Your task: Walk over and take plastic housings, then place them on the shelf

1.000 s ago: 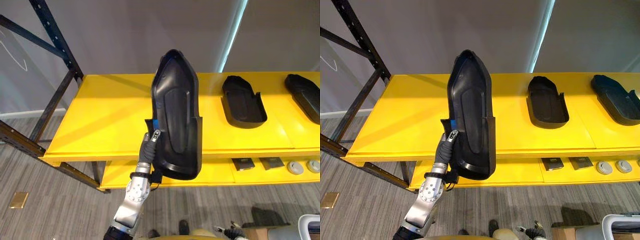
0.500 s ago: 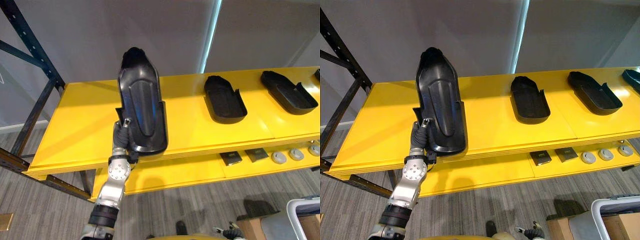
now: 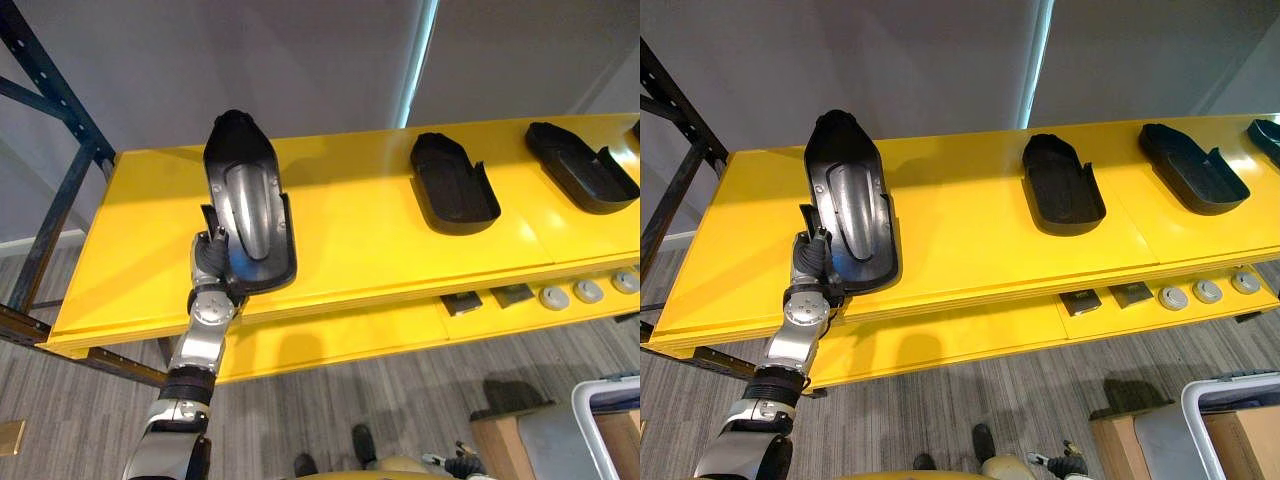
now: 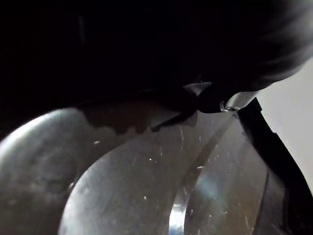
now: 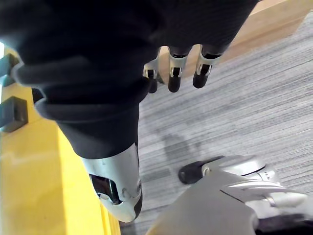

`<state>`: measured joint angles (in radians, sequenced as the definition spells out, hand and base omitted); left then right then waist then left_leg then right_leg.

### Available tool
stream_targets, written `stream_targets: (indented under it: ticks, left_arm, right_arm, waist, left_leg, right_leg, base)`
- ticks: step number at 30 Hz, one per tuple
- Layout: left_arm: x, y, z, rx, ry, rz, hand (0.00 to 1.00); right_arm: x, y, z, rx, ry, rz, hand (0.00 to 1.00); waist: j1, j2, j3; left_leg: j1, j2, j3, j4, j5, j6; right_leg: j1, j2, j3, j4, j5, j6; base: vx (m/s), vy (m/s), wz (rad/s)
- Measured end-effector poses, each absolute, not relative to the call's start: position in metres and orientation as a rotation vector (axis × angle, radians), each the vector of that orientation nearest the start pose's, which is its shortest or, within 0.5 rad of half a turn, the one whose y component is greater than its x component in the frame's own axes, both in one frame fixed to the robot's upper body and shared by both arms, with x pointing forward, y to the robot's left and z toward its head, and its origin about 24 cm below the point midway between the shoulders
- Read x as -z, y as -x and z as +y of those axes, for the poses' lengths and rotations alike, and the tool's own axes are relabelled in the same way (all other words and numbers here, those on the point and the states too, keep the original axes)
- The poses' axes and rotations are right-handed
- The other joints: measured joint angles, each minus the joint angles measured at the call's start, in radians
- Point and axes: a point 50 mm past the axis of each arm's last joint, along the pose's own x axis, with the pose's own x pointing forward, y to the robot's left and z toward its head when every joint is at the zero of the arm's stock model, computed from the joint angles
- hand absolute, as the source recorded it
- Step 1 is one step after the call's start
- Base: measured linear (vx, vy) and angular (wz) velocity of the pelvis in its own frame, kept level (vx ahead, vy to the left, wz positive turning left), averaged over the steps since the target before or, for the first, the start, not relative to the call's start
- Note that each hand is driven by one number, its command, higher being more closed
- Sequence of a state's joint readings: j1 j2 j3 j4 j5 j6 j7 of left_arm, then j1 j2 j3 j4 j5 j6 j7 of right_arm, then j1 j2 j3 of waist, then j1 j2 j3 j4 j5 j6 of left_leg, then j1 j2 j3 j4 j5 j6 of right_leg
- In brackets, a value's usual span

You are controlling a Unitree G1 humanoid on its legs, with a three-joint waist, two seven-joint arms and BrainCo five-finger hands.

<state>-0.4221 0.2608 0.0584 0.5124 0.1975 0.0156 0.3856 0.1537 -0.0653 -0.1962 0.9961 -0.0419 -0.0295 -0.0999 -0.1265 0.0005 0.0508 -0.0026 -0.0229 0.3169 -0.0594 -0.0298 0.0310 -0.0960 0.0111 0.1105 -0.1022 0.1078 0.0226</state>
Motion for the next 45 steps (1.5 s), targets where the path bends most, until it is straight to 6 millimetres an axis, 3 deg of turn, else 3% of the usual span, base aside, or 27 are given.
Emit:
stream_targets:
  ticks: [7, 13, 22, 25, 29, 30, 34, 37, 41, 45]
  left_arm:
    - [-0.073, -0.338, 0.231, -0.477, -0.450, 0.014, 0.00]
    - [-0.081, -0.344, 0.240, -0.543, -0.451, 0.009, 0.00]
    - [-0.082, -0.344, 0.234, -0.586, -0.402, -0.005, 0.00]
    - [-0.095, -0.339, 0.215, -0.567, -0.334, -0.096, 0.00]
    - [-0.120, -0.315, 0.181, -0.476, -0.302, -0.302, 0.00]
    - [-0.124, -0.304, 0.172, -0.451, -0.283, -0.353, 1.00]
    - [-0.130, -0.271, 0.146, -0.361, -0.264, -0.475, 1.00]
    - [-0.120, -0.253, 0.123, -0.224, -0.275, -0.489, 1.00]
    - [-0.091, -0.237, 0.099, -0.018, -0.317, -0.398, 1.00]
    - [-0.065, -0.239, 0.094, 0.055, -0.357, -0.289, 1.00]
  right_arm:
    - [0.160, -0.078, -0.209, 0.319, 0.051, 1.099, 0.00]
    - [0.159, -0.085, -0.207, 0.316, 0.050, 1.079, 0.00]
    - [0.159, -0.087, -0.206, 0.309, 0.047, 1.077, 0.00]
    - [0.159, -0.087, -0.204, 0.294, 0.044, 1.076, 0.00]
    - [0.159, -0.087, -0.204, 0.292, 0.041, 1.075, 0.00]
    - [0.159, -0.086, -0.204, 0.292, 0.039, 1.079, 0.00]
    - [0.160, -0.085, -0.204, 0.292, 0.039, 1.085, 0.00]
    - [0.159, -0.085, -0.205, 0.295, 0.043, 1.084, 0.00]
    - [0.159, -0.084, -0.207, 0.292, 0.051, 1.088, 0.00]
    - [0.159, -0.086, -0.208, 0.269, 0.074, 1.086, 0.00]
  waist:
    - [-0.003, -0.004, 0.021]
    - [-0.026, -0.015, 0.041]
    - [-0.027, -0.019, 0.046]
    - [-0.027, -0.019, 0.048]
    - [-0.024, -0.018, 0.048]
    - [-0.023, -0.017, 0.049]
    - [-0.018, -0.017, 0.049]
    - [0.004, -0.013, 0.051]
    - [0.008, -0.008, 0.050]
    - [0.007, -0.001, 0.045]
  left_leg:
    - [0.001, -0.002, -0.001, -0.019, 0.008, 0.002]
    - [0.017, -0.004, 0.004, -0.033, 0.015, 0.000]
    - [0.018, -0.004, 0.004, -0.033, 0.015, 0.000]
    - [0.018, -0.005, -0.002, -0.033, 0.015, 0.000]
    - [0.018, -0.006, -0.021, -0.033, 0.016, 0.002]
    - [0.018, -0.007, -0.023, -0.033, 0.016, 0.003]
    - [0.017, -0.012, -0.033, -0.033, 0.016, 0.003]
    - [0.018, -0.015, -0.043, -0.033, 0.019, 0.007]
    - [0.017, -0.015, -0.062, -0.033, 0.020, 0.008]
    - [0.017, -0.014, -0.066, -0.033, 0.020, 0.007]
  right_leg:
    - [-0.008, 0.001, -0.001, 0.000, 0.000, 0.000]
    - [0.004, 0.002, 0.000, -0.001, 0.000, 0.000]
    - [0.005, 0.001, -0.001, -0.001, 0.000, 0.000]
    - [0.009, 0.000, -0.008, 0.002, 0.000, 0.000]
    - [0.016, -0.004, -0.031, 0.002, 0.000, 0.000]
    - [0.017, -0.012, -0.025, 0.003, -0.002, 0.001]
    - [0.021, -0.019, -0.027, 0.003, -0.006, 0.007]
    - [0.027, -0.023, -0.042, 0.003, -0.010, 0.011]
    - [0.033, -0.019, -0.061, 0.003, -0.012, 0.009]
    - [0.034, -0.018, -0.073, 0.003, -0.013, 0.007]
  base:
    - [0.00, 0.000, 0.00]
    - [-0.01, -0.008, -0.02]
    - [-0.02, -0.013, 0.00]
    - [0.00, -0.020, 0.06]
    - [-0.01, -0.011, 0.12]
    - [-0.01, 0.014, 0.07]
    - [-0.03, -0.006, 0.08]
    - [-0.05, -0.032, 0.13]
    - [-0.03, -0.039, 0.14]
    - [-0.04, -0.040, 0.04]
